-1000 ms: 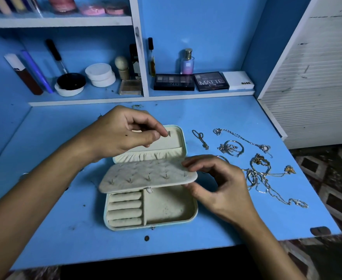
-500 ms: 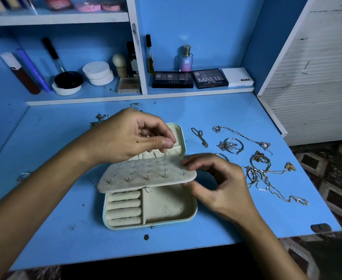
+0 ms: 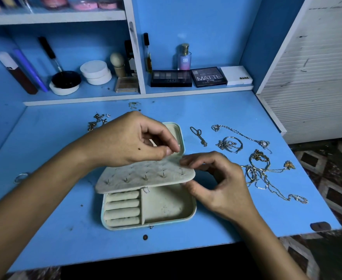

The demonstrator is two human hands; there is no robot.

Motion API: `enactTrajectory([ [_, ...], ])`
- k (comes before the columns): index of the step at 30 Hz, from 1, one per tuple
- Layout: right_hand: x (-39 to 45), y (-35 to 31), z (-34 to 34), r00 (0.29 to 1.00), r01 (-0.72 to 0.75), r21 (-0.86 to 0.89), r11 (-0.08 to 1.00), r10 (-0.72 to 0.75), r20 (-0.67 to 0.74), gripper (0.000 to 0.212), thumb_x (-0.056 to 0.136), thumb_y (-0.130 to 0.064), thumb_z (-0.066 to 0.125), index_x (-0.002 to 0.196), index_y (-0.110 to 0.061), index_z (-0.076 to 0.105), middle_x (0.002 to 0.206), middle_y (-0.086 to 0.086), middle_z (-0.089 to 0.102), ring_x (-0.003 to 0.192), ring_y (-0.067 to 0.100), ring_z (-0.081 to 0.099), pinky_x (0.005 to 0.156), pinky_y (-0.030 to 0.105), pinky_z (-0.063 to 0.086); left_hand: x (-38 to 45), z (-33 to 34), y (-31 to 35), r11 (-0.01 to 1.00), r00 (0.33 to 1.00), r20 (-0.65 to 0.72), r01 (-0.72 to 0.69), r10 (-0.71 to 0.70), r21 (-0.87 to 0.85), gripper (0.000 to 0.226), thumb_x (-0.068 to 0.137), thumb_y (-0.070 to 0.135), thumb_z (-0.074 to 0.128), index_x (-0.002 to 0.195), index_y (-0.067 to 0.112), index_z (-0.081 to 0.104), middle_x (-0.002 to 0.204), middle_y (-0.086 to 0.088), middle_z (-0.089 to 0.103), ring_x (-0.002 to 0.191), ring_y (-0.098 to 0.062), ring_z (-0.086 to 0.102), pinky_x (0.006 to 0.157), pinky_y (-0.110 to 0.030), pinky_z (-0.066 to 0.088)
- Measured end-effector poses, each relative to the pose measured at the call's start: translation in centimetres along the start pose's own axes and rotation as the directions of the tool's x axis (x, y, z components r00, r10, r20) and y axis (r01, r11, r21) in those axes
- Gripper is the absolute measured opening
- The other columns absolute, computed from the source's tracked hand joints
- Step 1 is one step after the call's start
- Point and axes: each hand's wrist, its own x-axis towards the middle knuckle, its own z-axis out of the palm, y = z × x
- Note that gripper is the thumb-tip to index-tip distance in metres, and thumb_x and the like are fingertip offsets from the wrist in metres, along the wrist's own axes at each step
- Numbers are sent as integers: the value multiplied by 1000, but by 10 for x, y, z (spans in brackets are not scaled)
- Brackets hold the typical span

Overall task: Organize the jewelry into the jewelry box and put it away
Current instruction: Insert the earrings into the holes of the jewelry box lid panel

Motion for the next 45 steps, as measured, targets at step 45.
enactTrajectory([
  [45,0,-3,-2,1000,-11,-6,1000,11,-3,26,75,-8,82,89,-11,61,100,-7,76,95,12,73,85,21,54,12,6,1,1000,963,271,-10,9,4,14,80,24,76,93,19,78,90,7,75,85,-8,70,76,-18,53],
])
